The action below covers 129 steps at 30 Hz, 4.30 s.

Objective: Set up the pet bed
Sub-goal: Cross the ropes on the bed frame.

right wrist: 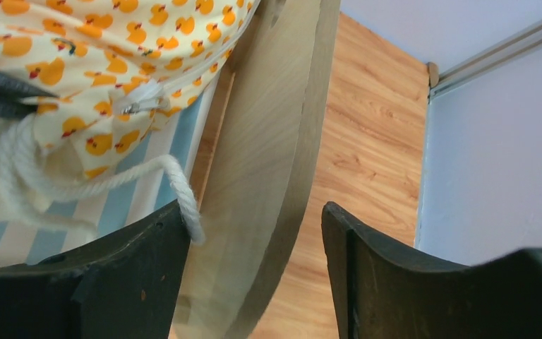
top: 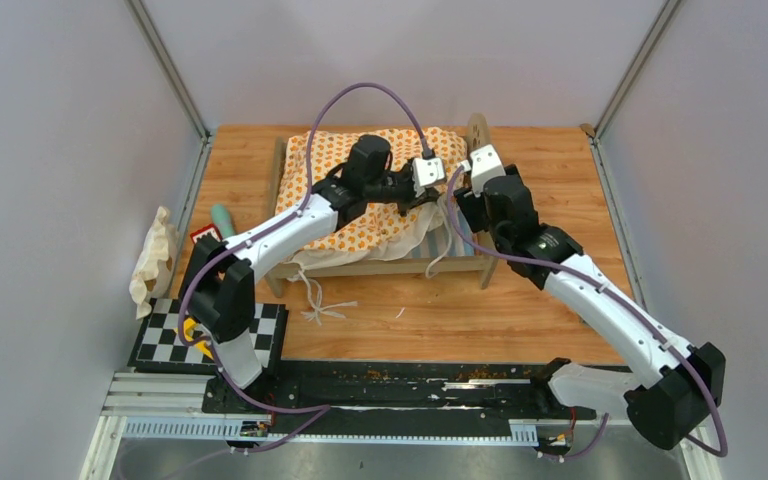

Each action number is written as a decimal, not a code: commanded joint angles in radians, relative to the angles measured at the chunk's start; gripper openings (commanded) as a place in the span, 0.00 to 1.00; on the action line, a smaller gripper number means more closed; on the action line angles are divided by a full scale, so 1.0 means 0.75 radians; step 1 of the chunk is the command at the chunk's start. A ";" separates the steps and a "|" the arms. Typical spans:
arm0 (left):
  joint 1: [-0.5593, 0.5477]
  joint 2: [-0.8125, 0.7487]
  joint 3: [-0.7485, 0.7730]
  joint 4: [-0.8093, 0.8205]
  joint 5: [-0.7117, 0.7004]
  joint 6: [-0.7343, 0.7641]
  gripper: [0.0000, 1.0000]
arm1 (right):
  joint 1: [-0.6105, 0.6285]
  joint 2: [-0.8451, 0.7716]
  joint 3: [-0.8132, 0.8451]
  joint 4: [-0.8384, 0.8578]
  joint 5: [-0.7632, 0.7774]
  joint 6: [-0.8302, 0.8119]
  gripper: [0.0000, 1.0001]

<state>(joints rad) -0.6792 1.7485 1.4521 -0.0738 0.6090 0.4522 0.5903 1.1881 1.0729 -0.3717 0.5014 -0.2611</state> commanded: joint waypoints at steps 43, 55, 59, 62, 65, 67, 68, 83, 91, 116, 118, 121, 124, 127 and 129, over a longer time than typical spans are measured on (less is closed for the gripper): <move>-0.099 0.176 0.198 0.198 -0.256 -0.205 0.00 | -0.044 -0.288 -0.013 -0.519 -0.091 0.302 0.82; -0.095 0.150 0.203 0.340 -0.634 -0.227 0.00 | -0.049 -0.312 -0.061 -0.465 -0.063 0.341 0.82; -0.095 0.144 0.204 0.375 -0.740 -0.224 0.00 | -0.049 -0.319 -0.064 -0.464 -0.056 0.340 0.81; -0.095 0.145 0.204 0.393 -0.806 -0.228 0.00 | -0.050 -0.323 -0.066 -0.464 -0.055 0.340 0.81; -0.095 0.156 0.209 0.399 -0.795 -0.235 0.00 | -0.049 -0.322 -0.071 -0.458 -0.059 0.340 0.81; -0.095 0.165 0.216 0.388 -0.735 -0.234 0.00 | -0.050 -0.322 -0.074 -0.457 -0.059 0.340 0.81; -0.095 0.170 0.221 0.378 -0.693 -0.235 0.00 | -0.050 -0.324 -0.078 -0.455 -0.058 0.340 0.81; -0.173 0.188 0.199 0.162 -0.366 -0.088 0.00 | -0.077 -0.443 -0.161 -0.382 0.004 0.433 0.81; -0.233 0.209 0.219 0.007 -0.383 0.042 0.00 | -0.103 -0.512 -0.182 -0.373 0.031 0.441 0.80; -0.270 0.137 0.154 -0.006 -0.433 -0.033 0.86 | -0.149 -0.576 -0.270 -0.373 -0.106 0.557 0.82; -0.275 0.103 0.126 0.014 -0.452 -0.056 0.93 | -0.150 -0.581 -0.271 -0.380 -0.119 0.568 0.82; -0.277 0.050 0.089 0.024 -0.478 -0.088 1.00 | -0.161 -0.580 -0.259 -0.374 -0.183 0.582 0.82; -0.277 -0.026 0.033 0.041 -0.515 -0.122 1.00 | -0.175 -0.549 -0.226 -0.344 -0.250 0.584 0.82; -0.277 -0.133 -0.027 0.057 -0.575 -0.172 1.00 | -0.222 -0.446 -0.158 -0.319 -0.317 0.572 0.82; -0.277 -0.208 -0.072 0.062 -0.596 -0.199 1.00 | -0.267 -0.368 -0.112 -0.292 -0.374 0.562 0.82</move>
<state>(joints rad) -0.8814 1.7439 1.4307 -0.0921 0.2150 0.3763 0.4385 0.8280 0.9016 -0.6739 0.3172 0.1558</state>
